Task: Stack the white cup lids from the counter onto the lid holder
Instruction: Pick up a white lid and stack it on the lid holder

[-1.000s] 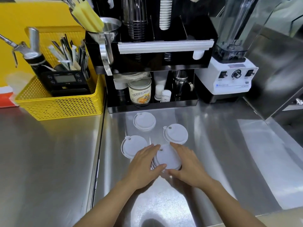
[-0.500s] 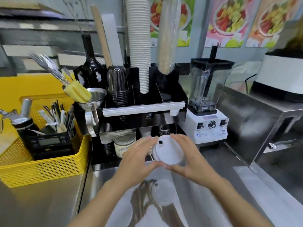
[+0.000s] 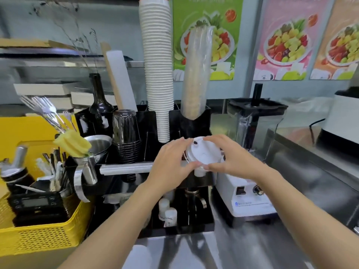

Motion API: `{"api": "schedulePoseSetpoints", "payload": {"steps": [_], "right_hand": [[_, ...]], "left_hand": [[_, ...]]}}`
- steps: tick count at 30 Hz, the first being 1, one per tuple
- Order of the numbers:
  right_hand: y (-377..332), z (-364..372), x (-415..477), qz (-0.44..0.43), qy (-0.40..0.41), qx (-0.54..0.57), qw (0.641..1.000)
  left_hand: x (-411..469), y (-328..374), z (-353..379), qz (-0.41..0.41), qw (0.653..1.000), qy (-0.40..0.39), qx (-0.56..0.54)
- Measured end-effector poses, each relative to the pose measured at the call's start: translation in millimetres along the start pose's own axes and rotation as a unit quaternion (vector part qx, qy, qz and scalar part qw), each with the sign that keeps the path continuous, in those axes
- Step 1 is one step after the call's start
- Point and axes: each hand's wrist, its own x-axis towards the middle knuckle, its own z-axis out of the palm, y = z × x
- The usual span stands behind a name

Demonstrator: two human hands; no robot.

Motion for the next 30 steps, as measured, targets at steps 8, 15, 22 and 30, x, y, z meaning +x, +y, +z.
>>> {"api": "schedulePoseSetpoints", "payload": {"steps": [8,15,22,30], "right_hand": [[23.7,-23.8,66.7,0.006,-0.061,-0.076,0.995],[38.6,-14.7,102.8,0.003,-0.141,-0.19,0.972],[36.5,-4.2,108.8,0.026,-0.216,-0.228,0.949],[38.4,11.2,117.0,0.045,-0.277,-0.248,0.927]], "left_hand": [[55.7,-22.9,12.6,-0.037,0.998,-0.009,0.051],[75.2,-46.7,27.0,-0.007,0.99,-0.06,0.126],[80.7,-60.0,37.9,0.023,0.971,-0.153,0.184],[92.5,-60.1,43.1,0.006,0.939,-0.255,0.233]]}}
